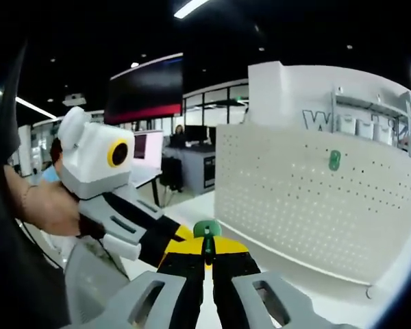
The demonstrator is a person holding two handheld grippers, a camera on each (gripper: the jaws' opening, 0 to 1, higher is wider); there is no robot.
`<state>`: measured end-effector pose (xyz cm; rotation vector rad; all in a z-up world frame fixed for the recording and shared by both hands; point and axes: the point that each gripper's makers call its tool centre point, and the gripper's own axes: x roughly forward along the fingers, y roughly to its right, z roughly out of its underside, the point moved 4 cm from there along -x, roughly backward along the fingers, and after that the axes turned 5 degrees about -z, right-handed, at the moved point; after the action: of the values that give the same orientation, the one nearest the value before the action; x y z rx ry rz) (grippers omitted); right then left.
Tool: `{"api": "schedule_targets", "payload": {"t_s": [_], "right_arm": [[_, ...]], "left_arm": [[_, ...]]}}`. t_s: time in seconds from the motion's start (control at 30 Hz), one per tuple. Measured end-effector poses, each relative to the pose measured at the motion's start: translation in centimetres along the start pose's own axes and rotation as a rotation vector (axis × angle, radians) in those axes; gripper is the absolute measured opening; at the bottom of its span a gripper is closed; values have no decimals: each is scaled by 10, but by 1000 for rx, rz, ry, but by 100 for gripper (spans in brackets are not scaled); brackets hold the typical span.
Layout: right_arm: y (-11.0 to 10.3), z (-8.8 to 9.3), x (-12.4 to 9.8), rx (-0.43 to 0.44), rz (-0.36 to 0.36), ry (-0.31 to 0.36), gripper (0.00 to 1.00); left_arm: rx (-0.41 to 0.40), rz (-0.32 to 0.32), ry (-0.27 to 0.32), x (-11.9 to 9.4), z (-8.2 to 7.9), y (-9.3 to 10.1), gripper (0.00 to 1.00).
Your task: Insert the hook assembly into the mounting plate slot until the hook locks in place.
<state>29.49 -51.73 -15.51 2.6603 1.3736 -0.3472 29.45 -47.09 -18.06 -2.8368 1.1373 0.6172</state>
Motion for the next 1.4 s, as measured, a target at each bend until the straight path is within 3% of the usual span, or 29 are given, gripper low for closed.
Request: {"api": "schedule_targets", "payload": {"t_s": [0.13, 0.43, 0.53, 0.8, 0.9, 1.0, 1.13, 1.27, 1.4], "right_arm": [[0, 0, 1, -7, 1, 2, 0], [1, 0, 1, -8, 4, 3, 0], [2, 1, 0, -4, 7, 2, 0], [6, -1, 1, 2, 20, 7, 0], [8, -1, 1, 5, 24, 7, 0], [10, -1, 1, 7, 30, 9, 0], [12, 0, 0, 13, 35, 10, 0], [13, 0, 0, 8, 39, 6, 0], [14, 0, -1, 9, 42, 7, 0]], "left_arm": [[-1, 2, 2, 0, 0, 1, 5], [-51, 18, -18, 3, 5, 4, 38], [-49, 16, -16, 2, 5, 5, 46], [-71, 22, -35, 2, 8, 5, 56], [-132, 36, -49, 3, 12, 6, 65], [-138, 36, -60, 3, 15, 6, 72], [-126, 35, -92, 3, 21, 11, 88], [-89, 47, -54, -1, 17, 16, 91], [-88, 51, -36, -6, 14, 19, 100]]}}
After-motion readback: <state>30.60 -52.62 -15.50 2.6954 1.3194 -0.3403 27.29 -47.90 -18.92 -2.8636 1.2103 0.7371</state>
